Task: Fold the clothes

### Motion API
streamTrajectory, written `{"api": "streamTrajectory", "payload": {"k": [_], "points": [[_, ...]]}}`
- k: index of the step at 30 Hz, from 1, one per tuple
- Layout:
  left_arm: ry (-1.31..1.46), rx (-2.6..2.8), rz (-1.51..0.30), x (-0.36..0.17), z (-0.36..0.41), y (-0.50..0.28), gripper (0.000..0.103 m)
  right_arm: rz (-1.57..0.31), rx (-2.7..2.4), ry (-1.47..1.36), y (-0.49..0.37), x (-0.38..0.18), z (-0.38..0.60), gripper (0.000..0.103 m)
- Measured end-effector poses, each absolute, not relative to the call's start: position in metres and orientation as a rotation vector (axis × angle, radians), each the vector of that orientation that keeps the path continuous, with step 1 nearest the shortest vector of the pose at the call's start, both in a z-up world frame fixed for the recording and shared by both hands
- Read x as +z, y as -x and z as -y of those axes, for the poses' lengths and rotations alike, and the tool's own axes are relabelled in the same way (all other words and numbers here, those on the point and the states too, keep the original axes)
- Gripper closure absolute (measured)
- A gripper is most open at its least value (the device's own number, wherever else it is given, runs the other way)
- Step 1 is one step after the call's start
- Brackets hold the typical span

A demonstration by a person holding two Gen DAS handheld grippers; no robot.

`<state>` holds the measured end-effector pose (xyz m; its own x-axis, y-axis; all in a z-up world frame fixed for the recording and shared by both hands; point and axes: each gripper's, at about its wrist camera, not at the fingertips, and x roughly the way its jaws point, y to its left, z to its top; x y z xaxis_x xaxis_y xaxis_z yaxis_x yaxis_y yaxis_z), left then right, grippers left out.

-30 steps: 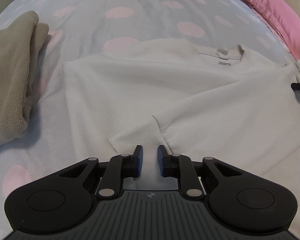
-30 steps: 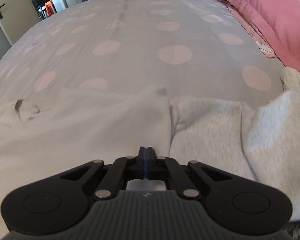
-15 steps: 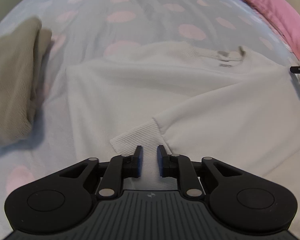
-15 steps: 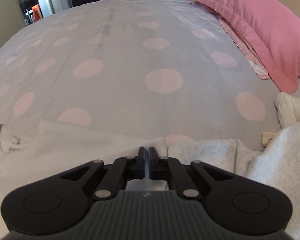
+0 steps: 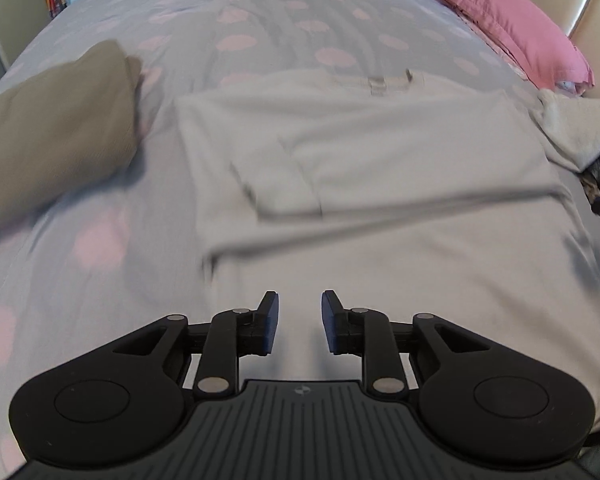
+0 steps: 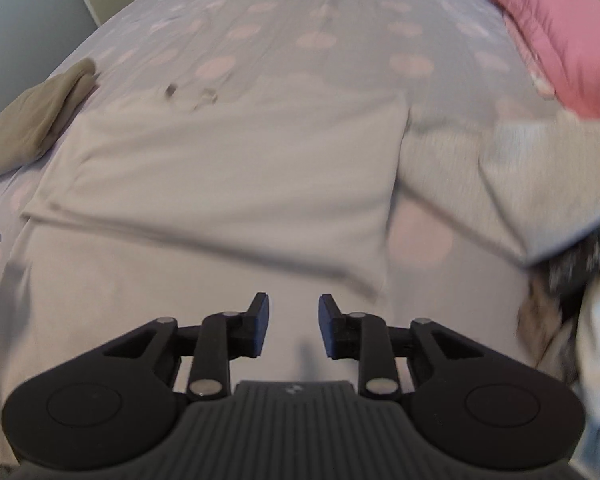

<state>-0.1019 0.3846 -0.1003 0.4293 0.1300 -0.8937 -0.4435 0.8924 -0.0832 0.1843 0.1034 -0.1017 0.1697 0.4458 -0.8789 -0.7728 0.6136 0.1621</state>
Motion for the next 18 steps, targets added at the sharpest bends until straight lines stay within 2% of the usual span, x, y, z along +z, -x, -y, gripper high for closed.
{"api": "streamTrajectory", "payload": {"k": [10, 18], "points": [[0.405, 0.458, -1.075, -0.121, -0.336, 0.189, 0.068, -1.155, 0.866, 0.375, -0.082, -0.132, -0.033, 0.064], [0.461, 0.478, -1.144, -0.139, -0.313, 0.210, 0.059, -1.105, 0.829, 0.596, -0.031, -0.160, -0.009, 0.064]]}}
